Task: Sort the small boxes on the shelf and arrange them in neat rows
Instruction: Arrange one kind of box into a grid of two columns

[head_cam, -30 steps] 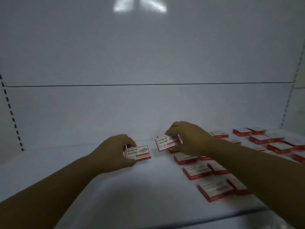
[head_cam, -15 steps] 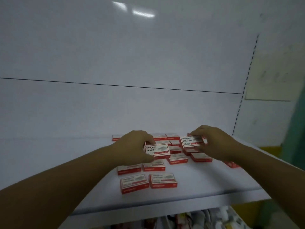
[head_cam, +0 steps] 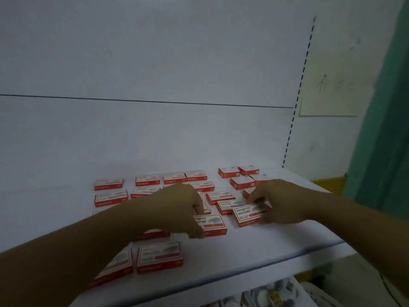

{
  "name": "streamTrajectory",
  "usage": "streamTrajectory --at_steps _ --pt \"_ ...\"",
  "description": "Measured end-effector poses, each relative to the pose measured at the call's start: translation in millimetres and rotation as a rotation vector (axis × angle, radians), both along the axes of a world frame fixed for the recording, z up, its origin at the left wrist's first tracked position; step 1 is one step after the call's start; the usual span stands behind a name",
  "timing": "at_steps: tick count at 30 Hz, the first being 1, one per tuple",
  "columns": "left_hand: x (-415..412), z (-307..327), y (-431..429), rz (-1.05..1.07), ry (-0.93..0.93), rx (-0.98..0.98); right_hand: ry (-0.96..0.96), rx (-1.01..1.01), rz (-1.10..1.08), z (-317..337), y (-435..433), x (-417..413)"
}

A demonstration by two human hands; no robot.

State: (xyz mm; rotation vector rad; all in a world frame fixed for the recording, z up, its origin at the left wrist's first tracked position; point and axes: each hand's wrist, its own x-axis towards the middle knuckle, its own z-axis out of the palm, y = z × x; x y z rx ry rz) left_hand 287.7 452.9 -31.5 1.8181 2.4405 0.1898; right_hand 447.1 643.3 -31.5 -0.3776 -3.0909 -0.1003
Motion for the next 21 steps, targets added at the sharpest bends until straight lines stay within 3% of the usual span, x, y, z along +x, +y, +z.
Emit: streamTrajectory --at_steps 7,11,14,17,21 --pt "23 -16 -3 0.146 0.032 -0.072 0.012 -0.102 0.161 -16 20 -4" --pt "20 -8 -31 0.321 0.008 0.097 -0.065 -0.119 0.186 -11 24 -16" --pt "3 -6 -64 0.487 -0.001 0.294 0.104 -0.218 0.229 4 17 -37" --pt "-24 -8 -96 0.629 -0.013 0.353 0.224 -0.196 0.291 5 -7 -65" --pt "-78 -20 -129 0.658 -0.069 0.379 0.248 -0.188 0.309 -5 -41 -103"
